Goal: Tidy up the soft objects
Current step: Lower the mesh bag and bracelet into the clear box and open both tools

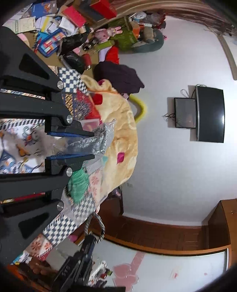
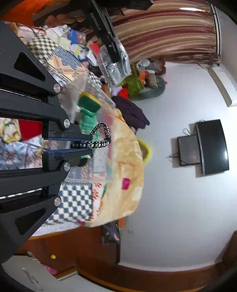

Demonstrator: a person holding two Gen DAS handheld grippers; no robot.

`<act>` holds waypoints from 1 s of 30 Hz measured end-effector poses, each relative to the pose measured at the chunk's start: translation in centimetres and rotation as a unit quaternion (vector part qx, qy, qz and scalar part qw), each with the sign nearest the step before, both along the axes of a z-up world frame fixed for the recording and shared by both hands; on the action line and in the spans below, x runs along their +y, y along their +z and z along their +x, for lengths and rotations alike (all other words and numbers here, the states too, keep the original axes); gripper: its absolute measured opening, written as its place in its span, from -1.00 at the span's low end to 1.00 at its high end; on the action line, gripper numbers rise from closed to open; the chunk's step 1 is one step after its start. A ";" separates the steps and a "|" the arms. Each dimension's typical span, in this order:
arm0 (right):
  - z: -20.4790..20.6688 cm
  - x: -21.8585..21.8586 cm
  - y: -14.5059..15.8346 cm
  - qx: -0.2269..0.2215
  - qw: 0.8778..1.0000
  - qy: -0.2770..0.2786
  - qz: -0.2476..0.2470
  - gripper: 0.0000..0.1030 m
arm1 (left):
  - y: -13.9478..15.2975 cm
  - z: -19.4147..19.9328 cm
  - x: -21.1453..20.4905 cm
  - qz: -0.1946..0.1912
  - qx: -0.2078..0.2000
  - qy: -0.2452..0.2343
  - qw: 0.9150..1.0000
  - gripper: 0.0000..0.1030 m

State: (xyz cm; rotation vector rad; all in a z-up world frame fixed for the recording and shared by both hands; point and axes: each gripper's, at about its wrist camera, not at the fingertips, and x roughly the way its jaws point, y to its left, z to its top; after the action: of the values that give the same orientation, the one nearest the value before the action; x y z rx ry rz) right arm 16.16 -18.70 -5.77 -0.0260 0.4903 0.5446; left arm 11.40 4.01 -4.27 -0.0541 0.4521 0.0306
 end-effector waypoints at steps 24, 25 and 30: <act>5.9 3.2 -5.4 0.074 0.994 -0.033 -0.071 -0.87 | -7.8 7.7 1.5 -0.003 0.121 0.016 0.992 -0.72; 5.7 3.1 -5.5 0.079 0.994 -0.029 -0.071 -0.87 | -7.9 7.7 1.5 -0.004 0.124 0.015 0.992 -0.71; 5.1 2.5 -5.2 0.086 0.994 -0.024 -0.064 -0.77 | -8.2 7.0 1.6 -0.008 0.133 0.010 0.991 -0.70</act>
State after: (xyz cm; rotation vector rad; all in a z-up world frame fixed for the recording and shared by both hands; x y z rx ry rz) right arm 21.29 -16.23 -10.98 -0.0900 0.6923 0.4695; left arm 18.38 5.61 -12.51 -0.0697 0.7190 0.0535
